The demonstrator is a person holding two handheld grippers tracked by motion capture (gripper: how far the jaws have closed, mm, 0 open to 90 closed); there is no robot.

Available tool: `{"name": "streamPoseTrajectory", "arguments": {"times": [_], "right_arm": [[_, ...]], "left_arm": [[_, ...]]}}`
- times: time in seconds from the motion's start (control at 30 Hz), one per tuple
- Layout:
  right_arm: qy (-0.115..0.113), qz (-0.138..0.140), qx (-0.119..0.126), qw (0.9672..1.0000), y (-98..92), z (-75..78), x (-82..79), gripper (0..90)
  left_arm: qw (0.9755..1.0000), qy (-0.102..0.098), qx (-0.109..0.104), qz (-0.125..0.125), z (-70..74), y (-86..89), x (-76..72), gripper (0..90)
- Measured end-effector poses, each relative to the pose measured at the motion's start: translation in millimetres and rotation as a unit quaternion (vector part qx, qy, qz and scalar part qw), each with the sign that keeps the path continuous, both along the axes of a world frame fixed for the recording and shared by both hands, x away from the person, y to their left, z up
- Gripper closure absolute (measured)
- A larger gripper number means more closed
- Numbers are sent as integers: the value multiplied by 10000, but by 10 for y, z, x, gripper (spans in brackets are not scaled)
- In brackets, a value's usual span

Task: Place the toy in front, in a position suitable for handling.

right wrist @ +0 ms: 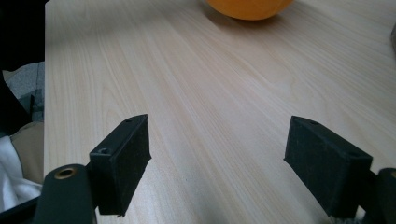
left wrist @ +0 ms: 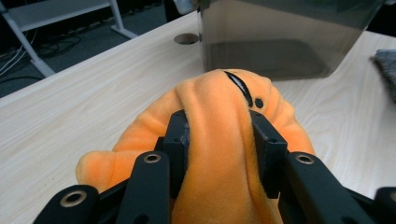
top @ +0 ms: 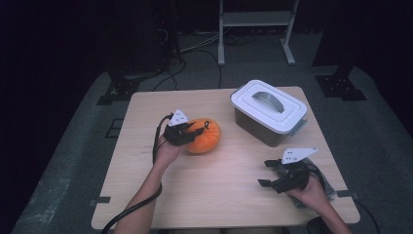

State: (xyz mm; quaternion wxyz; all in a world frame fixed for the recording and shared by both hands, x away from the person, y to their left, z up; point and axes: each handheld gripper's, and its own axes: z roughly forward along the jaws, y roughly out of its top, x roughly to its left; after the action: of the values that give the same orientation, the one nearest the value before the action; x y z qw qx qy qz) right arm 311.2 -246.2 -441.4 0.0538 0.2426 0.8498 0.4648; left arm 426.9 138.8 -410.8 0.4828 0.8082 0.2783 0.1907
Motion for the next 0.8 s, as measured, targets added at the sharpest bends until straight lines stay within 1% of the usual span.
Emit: {"name": "streamPoseTrajectory", "arguments": {"times": [0.17, 0.33, 0.4, 0.47, 0.57, 0.7, 0.73, 0.77, 0.8], "right_arm": [[-41, -45, 15, 10000, -13, 7, 2, 207], [-35, -93, 62, 9999, -29, 10, 11, 207], [-53, -109, 64, 9999, -29, 13, 7, 207], [-68, -120, 59, 9999, -30, 17, 2, 207], [-64, -125, 65, 9999, -32, 17, 4, 207], [-63, -132, 73, 9999, -35, 17, 7, 207], [-60, -138, 76, 9999, -36, 17, 8, 207], [-58, -145, 83, 9998, -36, 17, 9, 207], [-60, -155, 92, 9998, -38, 18, 10, 207]], "left_arm": [[9998, -106, 7, -164, 120, -17, -109, 647], [9991, -263, -75, -333, 295, -56, -263, 647], [9986, -322, -57, -405, 357, -71, -330, 647], [9984, -331, -33, -463, 400, -86, -397, 647], [9981, -380, 21, -486, 431, -102, -498, 646], [9976, -327, 89, -601, 443, -117, -616, 646], [9976, -321, 62, -608, 439, -128, -634, 646], [9974, -330, 115, -635, 437, -131, -653, 646], [9973, -305, 115, -659, 430, -138, -672, 645]]}}
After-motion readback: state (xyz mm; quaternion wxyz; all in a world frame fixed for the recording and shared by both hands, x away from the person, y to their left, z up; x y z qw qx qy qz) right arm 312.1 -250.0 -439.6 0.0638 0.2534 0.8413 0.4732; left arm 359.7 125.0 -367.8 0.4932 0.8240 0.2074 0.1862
